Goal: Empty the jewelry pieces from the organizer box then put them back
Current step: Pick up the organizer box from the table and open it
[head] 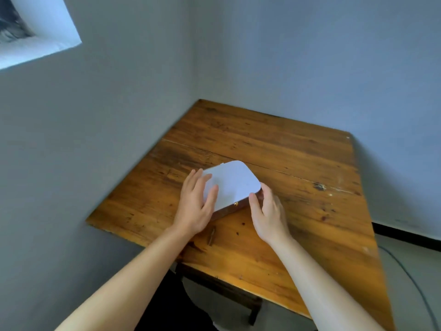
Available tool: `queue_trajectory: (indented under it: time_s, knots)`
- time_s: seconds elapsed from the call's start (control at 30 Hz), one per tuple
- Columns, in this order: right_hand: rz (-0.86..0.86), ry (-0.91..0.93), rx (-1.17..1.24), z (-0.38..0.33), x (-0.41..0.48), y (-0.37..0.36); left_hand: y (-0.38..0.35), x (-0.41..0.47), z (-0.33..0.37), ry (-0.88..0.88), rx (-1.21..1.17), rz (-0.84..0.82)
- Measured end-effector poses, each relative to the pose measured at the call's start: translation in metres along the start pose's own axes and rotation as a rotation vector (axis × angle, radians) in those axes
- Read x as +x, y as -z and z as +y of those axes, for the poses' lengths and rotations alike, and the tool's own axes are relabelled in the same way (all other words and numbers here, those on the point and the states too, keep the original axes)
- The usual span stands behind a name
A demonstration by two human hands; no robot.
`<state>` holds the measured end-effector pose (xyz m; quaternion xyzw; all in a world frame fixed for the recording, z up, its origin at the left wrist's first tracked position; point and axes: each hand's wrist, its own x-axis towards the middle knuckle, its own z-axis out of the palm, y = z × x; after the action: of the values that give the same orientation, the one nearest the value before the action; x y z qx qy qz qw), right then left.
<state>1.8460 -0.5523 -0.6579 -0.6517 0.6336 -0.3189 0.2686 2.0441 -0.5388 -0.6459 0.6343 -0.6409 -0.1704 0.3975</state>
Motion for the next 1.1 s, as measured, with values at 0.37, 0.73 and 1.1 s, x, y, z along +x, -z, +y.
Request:
queue_trajectory:
  time_s: [0.37, 0.73, 1.1]
  knots:
    - [0.050, -0.013, -0.026, 0.008, -0.011, -0.009, 0.015, -0.013, -0.031, 0.016, 0.048, -0.173]
    - [0.066, 0.027, -0.060, 0.013, -0.008, -0.013, 0.018, -0.009, -0.028, 0.015, -0.040, -0.095]
    - [0.112, 0.144, -0.161, 0.013, -0.008, -0.013, 0.031, 0.044, -0.018, 0.254, -0.136, 0.232]
